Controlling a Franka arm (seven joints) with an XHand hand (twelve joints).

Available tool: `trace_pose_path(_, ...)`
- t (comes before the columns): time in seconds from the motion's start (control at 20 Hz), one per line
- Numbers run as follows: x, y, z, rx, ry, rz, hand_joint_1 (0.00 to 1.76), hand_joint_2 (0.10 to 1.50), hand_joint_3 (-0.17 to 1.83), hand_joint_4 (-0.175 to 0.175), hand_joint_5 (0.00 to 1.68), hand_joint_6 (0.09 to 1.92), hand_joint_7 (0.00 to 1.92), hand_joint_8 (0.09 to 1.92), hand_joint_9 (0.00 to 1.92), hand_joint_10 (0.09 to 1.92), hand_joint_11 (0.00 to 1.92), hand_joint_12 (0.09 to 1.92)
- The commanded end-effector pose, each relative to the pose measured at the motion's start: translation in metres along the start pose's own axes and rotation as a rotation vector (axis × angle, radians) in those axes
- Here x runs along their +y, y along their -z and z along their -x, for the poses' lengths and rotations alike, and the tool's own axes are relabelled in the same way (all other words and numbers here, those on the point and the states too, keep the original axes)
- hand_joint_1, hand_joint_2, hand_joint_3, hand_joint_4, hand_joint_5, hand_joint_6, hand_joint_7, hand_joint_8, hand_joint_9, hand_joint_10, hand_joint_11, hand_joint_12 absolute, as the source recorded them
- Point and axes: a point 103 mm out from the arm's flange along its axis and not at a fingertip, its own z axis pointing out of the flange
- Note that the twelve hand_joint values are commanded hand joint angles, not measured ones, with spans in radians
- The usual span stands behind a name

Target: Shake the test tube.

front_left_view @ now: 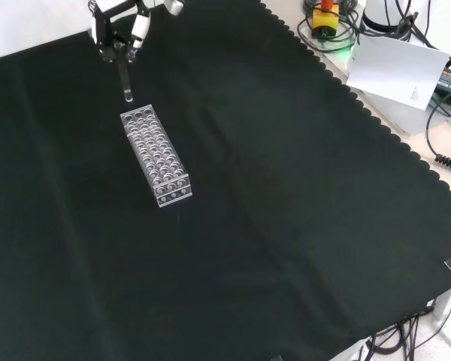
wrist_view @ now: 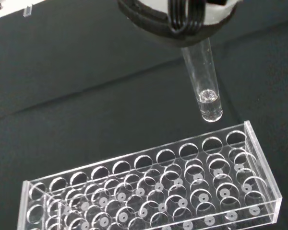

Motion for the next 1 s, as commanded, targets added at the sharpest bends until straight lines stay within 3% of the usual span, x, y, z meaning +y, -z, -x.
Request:
trace_pose_path(0.05, -0.019, 0.018, -0.004, 0.009, 0.022, 0.015, 1.41, 1.01, 0.0, -0.175, 1.1, 0.49, 1.22, 0.95, 1.25, 0.53, 1.26, 0.85)
trace_pose_path(0.5, -0.033, 0.018, -0.021, 0.012, 0.056, 0.01, 1.41, 1.01, 0.0, -0.175, 1.11, 0.49, 1.22, 0.94, 1.25, 0.53, 1.26, 0.85)
trace_pose_path(1.0, -0.036, 0.0, -0.074, 0.023, 0.154, -0.032, 1.41, 1.01, 0.0, -0.175, 1.11, 0.48, 1.22, 0.94, 1.25, 0.53, 1.26, 0.85)
